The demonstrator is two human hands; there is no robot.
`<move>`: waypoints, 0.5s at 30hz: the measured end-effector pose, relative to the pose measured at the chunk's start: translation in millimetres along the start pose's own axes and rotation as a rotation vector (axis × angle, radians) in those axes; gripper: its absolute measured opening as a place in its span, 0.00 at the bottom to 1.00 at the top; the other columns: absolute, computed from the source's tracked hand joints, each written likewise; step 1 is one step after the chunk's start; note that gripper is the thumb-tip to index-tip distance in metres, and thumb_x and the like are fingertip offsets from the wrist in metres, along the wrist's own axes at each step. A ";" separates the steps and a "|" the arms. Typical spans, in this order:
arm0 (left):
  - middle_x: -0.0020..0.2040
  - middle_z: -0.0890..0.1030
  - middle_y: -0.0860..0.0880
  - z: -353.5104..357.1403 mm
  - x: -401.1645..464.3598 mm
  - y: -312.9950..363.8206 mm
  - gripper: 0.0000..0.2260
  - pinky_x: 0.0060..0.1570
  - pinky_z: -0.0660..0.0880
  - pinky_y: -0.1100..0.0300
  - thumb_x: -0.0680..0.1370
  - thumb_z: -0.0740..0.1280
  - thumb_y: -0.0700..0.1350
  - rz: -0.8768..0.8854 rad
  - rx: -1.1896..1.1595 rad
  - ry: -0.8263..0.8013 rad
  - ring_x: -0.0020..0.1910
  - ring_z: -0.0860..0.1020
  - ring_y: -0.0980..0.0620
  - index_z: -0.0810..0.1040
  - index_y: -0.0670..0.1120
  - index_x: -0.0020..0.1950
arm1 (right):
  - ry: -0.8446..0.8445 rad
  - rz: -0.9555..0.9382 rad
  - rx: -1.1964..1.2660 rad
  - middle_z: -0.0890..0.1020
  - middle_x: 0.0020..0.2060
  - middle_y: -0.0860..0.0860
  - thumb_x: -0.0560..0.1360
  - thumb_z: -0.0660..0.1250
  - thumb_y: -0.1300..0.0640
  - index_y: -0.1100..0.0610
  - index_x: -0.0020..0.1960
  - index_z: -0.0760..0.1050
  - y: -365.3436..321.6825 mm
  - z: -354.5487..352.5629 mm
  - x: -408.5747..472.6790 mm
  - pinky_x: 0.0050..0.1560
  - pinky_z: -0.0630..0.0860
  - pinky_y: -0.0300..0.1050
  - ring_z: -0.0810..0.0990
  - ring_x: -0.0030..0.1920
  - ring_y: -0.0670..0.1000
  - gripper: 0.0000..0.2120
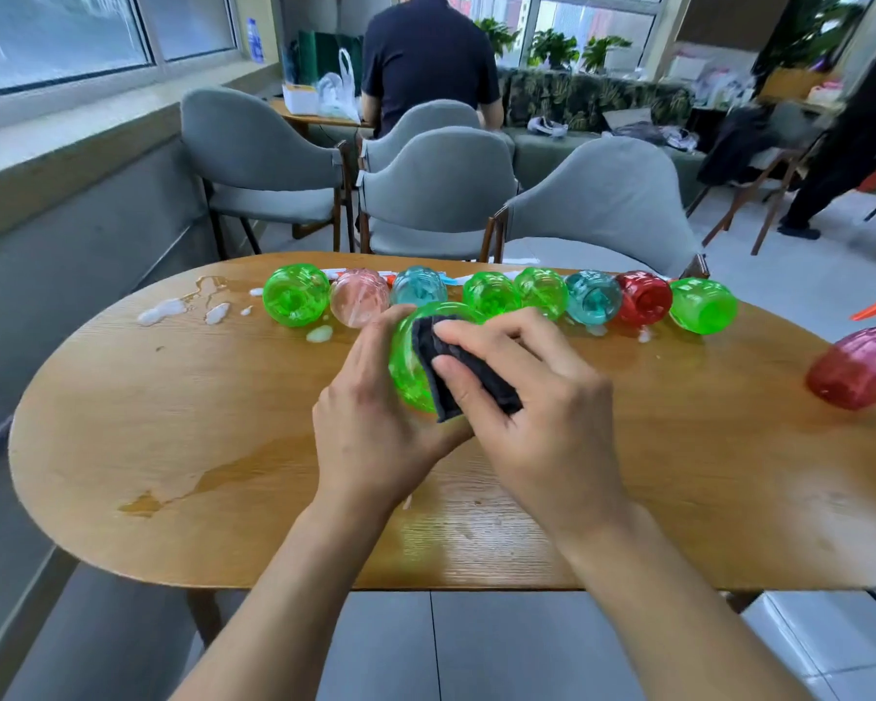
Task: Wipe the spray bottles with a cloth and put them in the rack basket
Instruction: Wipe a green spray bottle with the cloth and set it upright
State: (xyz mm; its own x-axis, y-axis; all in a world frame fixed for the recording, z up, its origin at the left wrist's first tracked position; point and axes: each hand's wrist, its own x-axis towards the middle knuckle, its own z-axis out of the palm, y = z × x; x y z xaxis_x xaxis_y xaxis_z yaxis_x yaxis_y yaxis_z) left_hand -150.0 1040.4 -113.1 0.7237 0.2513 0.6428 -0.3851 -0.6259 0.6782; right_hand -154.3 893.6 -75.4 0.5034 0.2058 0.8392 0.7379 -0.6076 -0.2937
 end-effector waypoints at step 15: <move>0.54 0.85 0.56 -10.9 -11.4 3.4 0.33 0.47 0.82 0.49 0.66 0.71 0.63 -0.087 -0.075 -0.019 0.51 0.85 0.47 0.74 0.57 0.71 | -0.115 -0.121 -0.040 0.81 0.47 0.51 0.82 0.73 0.54 0.51 0.60 0.87 -8.1 -17.5 -12.0 0.42 0.80 0.50 0.82 0.43 0.51 0.08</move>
State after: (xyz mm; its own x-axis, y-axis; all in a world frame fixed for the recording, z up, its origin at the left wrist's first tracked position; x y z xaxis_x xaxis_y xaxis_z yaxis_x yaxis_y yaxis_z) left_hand -165.8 1043.4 -114.3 0.7666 0.2877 0.5741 -0.3616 -0.5454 0.7562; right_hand -174.1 882.6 -75.1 0.4619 0.3645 0.8086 0.7790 -0.6026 -0.1733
